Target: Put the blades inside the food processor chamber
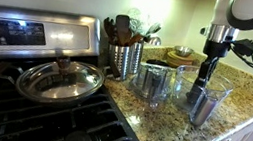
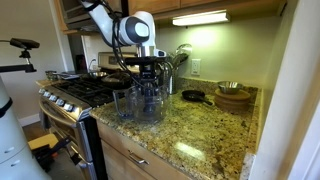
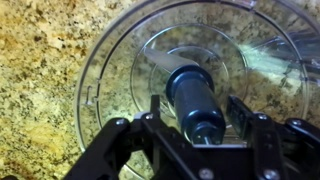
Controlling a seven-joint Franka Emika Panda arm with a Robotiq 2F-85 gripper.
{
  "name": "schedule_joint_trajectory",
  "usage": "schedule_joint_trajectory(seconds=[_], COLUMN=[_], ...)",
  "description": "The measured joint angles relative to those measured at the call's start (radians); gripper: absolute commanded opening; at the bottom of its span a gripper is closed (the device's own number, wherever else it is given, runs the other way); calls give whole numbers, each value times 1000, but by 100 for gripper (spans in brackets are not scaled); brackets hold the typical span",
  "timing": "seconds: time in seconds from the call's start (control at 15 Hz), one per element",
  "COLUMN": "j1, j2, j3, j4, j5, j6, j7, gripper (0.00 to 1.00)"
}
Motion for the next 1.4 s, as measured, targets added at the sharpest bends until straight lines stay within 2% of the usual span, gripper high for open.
schedule_joint_trajectory(seconds=[0.47,0.93,1.4], j1=[-2,-3,-4], j2=[-79,-213,-248], j3=[-8,-27,-51], j4=[0,8,28], j5=[-40,-14,38], j6=[-25,-140,-207], j7=[33,33,33], gripper=[100,100,100])
